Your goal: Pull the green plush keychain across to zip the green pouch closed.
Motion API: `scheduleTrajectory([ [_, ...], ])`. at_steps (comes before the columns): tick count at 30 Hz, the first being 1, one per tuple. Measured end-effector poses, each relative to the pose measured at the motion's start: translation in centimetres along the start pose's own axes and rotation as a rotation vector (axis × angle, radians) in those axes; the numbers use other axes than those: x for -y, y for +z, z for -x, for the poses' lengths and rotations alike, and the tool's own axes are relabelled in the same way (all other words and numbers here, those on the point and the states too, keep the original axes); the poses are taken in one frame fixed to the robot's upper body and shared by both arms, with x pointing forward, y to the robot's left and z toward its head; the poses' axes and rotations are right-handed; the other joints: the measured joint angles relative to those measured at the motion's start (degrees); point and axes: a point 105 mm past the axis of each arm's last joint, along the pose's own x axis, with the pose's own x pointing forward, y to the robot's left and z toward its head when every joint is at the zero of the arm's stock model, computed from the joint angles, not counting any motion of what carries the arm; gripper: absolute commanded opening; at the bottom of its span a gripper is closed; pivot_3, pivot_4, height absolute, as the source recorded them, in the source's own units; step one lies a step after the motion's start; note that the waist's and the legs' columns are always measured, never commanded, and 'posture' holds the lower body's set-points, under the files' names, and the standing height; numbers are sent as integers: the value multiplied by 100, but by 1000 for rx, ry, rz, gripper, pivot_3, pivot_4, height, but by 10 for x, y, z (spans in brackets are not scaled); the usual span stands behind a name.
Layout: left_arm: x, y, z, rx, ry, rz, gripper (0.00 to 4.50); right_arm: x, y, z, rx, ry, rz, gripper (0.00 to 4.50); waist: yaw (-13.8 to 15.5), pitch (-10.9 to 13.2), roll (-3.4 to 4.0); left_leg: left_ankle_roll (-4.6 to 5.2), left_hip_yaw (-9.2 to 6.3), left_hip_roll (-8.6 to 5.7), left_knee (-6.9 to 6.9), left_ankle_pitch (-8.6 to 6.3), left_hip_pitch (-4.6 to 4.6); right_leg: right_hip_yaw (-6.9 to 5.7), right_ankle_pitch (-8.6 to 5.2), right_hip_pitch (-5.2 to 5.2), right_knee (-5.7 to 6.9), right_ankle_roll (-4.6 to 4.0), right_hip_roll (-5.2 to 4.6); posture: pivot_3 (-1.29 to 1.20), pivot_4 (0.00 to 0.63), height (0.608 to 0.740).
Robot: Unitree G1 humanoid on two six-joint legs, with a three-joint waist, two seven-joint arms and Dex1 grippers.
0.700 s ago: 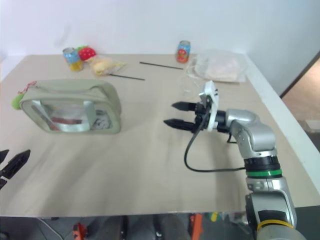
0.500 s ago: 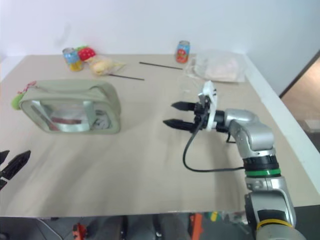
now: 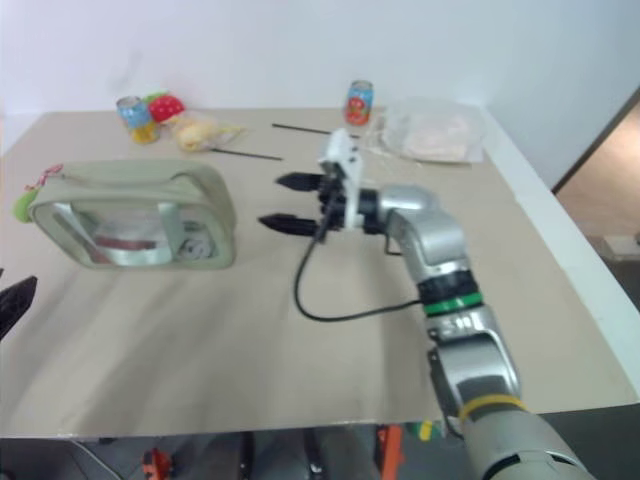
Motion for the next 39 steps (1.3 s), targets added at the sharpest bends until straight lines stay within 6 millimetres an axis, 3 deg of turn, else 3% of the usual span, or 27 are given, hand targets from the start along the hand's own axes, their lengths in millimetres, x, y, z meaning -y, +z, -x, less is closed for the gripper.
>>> scheduleTrajectory([
  [2, 8, 12, -7, 61, -36, -35, 4311, -9, -1, -27, -7, 94, 32, 4479, 8, -2, -4, 0, 1, 8, 1, 0, 0, -3, 8, 0, 0, -14, 5, 0, 150, 740],
  [6, 28, 28, -15, 117, -122, -26, 4311, -6, -5, -45, -11, 117, 39, 4479, 50, -3, -6, 0, 7, 7, 8, 0, -3, 0, 10, 0, 0, -17, 1, 0, 150, 740],
  [10, 62, 26, -14, 12, -300, 36, 4311, -4, -1, -62, -1, 133, 81, 4479, 34, -2, -4, -2, 23, 12, 8, -6, 1, 13, 9, -3, -1, -20, 3, 0, 150, 740],
  [14, 79, 20, -8, -52, -386, 94, 4311, -1, 2, -66, 6, 128, 101, 4479, 43, 0, -1, 5, 22, 13, 8, -12, 3, 10, 2, -4, -1, -32, 7, 0, 150, 740],
  [25, 81, 20, -10, -61, -413, 96, 4311, 13, 4, -65, 30, 32, 107, 4479, 45, 1, 1, 14, 21, 26, 7, -18, 5, 10, 2, -5, 0, -51, 24, 0, 150, 740],
  [31, 81, 16, -10, -71, -420, 108, 4311, 35, 12, -39, 21, -68, 135, 4479, 52, 0, 0, 17, 27, 23, 8, -26, 4, 14, -4, -5, -1, -60, 19, 0, 150, 740],
  [35, 82, 15, -11, -72, -424, 113, 4311, 32, 4, -38, -9, -62, 135, 4479, 40, 0, 0, 24, 30, 30, 4, -32, 8, 18, -10, -6, 0, -70, 30, 0, 150, 740],
  [39, 82, 15, -12, -71, -429, 115, 4311, 21, -7, -52, -26, -24, 121, 4479, 41, 1, 1, 25, 28, 39, -3, -33, 12, 16, -12, -7, 1, -76, 39, 0, 150, 740],
])
